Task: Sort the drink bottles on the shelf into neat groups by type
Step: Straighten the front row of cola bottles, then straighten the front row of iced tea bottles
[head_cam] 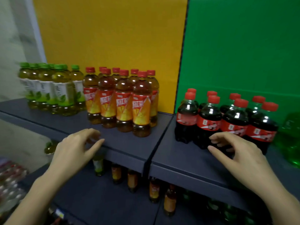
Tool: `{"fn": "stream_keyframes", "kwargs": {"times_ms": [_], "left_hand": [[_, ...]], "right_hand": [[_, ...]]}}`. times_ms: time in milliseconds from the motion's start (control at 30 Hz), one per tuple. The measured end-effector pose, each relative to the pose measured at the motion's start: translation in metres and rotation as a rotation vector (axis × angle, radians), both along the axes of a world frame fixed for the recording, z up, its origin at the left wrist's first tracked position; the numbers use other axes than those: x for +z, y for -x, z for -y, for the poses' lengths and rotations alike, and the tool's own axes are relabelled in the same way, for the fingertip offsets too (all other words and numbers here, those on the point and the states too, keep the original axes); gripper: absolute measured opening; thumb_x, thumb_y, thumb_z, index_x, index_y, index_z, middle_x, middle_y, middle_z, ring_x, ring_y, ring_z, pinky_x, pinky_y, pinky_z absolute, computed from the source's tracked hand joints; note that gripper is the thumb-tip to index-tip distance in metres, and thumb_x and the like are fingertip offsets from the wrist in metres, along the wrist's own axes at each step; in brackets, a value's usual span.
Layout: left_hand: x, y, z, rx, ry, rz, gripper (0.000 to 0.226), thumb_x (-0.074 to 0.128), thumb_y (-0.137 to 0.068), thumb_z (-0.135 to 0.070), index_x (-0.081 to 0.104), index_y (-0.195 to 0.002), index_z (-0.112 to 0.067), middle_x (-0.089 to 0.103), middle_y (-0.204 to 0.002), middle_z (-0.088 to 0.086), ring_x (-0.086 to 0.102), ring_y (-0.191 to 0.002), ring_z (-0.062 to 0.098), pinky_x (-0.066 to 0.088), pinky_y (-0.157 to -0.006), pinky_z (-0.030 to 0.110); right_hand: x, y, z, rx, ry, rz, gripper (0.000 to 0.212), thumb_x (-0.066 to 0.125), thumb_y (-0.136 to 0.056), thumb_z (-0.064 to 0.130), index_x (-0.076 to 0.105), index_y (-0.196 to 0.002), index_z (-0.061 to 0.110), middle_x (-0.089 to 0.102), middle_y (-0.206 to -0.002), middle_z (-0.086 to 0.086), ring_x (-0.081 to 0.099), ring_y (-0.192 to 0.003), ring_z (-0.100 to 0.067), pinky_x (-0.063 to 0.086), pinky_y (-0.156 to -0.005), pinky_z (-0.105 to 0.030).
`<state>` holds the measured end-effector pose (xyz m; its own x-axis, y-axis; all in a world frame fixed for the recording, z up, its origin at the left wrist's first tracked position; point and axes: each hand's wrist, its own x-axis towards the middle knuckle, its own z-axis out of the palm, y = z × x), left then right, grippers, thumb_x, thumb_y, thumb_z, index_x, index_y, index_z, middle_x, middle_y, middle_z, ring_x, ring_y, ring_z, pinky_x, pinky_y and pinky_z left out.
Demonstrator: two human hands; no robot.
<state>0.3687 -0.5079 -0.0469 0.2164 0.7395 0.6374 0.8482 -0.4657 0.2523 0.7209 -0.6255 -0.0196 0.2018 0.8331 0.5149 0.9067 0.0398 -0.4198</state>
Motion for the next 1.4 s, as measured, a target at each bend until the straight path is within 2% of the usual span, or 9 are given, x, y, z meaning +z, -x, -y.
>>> {"fn": "stream_keyframes", "kwargs": {"times_ms": [167, 333, 533, 667, 900, 1067, 1167, 1300, 1400], "left_hand": [[-0.013, 0.061, 0.007, 0.083, -0.011, -0.027, 0.013, 0.071, -0.076, -0.028, 0.067, -0.086, -0.02, 0.066, -0.074, -0.007, 0.065, -0.062, 0.016, 0.04, -0.047, 0.019], [-0.018, 0.118, -0.011, 0.055, 0.014, -0.029, 0.012, 0.07, -0.077, -0.033, 0.066, -0.086, -0.026, 0.057, -0.069, -0.017, 0.057, -0.057, 0.008, 0.035, -0.046, 0.014], [-0.018, 0.17, -0.048, 0.009, -0.027, -0.073, 0.017, 0.065, -0.079, -0.038, 0.065, -0.084, -0.022, 0.065, -0.072, -0.011, 0.063, -0.063, 0.014, 0.03, -0.05, 0.007], [-0.014, 0.189, -0.072, -0.026, -0.002, -0.067, 0.013, 0.071, -0.079, -0.031, 0.065, -0.086, -0.021, 0.066, -0.076, -0.008, 0.064, -0.069, 0.019, 0.033, -0.048, 0.018], [-0.008, 0.188, -0.121, -0.096, 0.052, 0.015, 0.019, 0.069, -0.08, -0.034, 0.065, -0.094, -0.022, 0.066, -0.085, -0.009, 0.065, -0.082, 0.018, 0.049, -0.063, 0.031], [0.004, 0.16, -0.157, -0.19, 0.094, 0.066, 0.037, 0.068, -0.076, -0.046, 0.063, -0.105, -0.024, 0.064, -0.093, -0.011, 0.062, -0.085, 0.014, 0.05, -0.07, 0.032], [0.011, 0.138, -0.185, -0.283, 0.129, 0.07, 0.056, 0.064, -0.07, -0.06, 0.06, -0.112, -0.023, 0.061, -0.096, -0.013, 0.058, -0.087, 0.009, 0.05, -0.074, 0.031], [0.016, 0.112, -0.223, -0.369, 0.246, 0.146, 0.095, 0.06, -0.057, -0.079, 0.049, -0.129, -0.019, 0.059, -0.124, -0.002, 0.056, -0.11, 0.015, 0.05, -0.092, 0.04], [0.021, 0.093, -0.24, -0.467, 0.358, 0.247, 0.117, 0.064, -0.041, -0.081, 0.037, -0.139, -0.023, 0.05, -0.135, -0.007, 0.048, -0.122, 0.013, 0.043, -0.102, 0.04]], "right_hand": [[-0.009, 0.058, -0.024, 0.083, 0.03, 0.007, 0.023, 0.062, -0.079, 0.042, 0.054, -0.1, 0.045, 0.059, -0.098, 0.028, 0.059, -0.093, 0.001, 0.053, -0.077, -0.033], [-0.02, 0.12, -0.047, 0.072, 0.053, -0.007, 0.023, 0.062, -0.081, 0.04, 0.054, -0.103, 0.042, 0.057, -0.1, 0.026, 0.056, -0.095, -0.001, 0.05, -0.076, -0.03], [-0.025, 0.174, -0.065, -0.023, 0.05, -0.026, 0.027, 0.062, -0.083, 0.04, 0.058, -0.109, 0.035, 0.056, -0.101, 0.022, 0.057, -0.1, -0.009, 0.05, -0.08, -0.036], [-0.021, 0.188, -0.07, -0.091, 0.064, -0.029, 0.029, 0.062, -0.082, 0.039, 0.059, -0.11, 0.032, 0.056, -0.101, 0.019, 0.058, -0.102, -0.013, 0.05, -0.08, -0.038], [-0.018, 0.183, -0.089, -0.145, 0.06, -0.072, 0.042, 0.063, -0.078, 0.044, 0.054, -0.116, 0.031, 0.058, -0.109, 0.014, 0.057, -0.106, -0.014, 0.051, -0.084, -0.044], [-0.011, 0.171, -0.12, -0.125, 0.026, -0.177, 0.069, 0.065, -0.071, 0.047, 0.046, -0.13, 0.018, 0.053, -0.127, 0.004, 0.049, -0.111, -0.009, 0.044, -0.094, -0.035], [-0.004, 0.165, -0.137, -0.084, 0.046, -0.3, 0.085, 0.066, -0.065, 0.049, 0.036, -0.138, 0.018, 0.044, -0.14, 0.002, 0.042, -0.123, -0.011, 0.04, -0.102, -0.035], [0.001, 0.153, -0.162, 0.009, 0.086, -0.487, 0.095, 0.069, -0.06, 0.047, 0.026, -0.142, 0.022, 0.038, -0.144, 0.004, 0.038, -0.131, -0.013, 0.033, -0.109, -0.037], [0.004, 0.146, -0.177, 0.109, 0.131, -0.607, 0.1, 0.074, -0.06, 0.038, 0.019, -0.144, 0.03, 0.038, -0.143, 0.008, 0.041, -0.128, -0.01, 0.035, -0.106, -0.033]]}}
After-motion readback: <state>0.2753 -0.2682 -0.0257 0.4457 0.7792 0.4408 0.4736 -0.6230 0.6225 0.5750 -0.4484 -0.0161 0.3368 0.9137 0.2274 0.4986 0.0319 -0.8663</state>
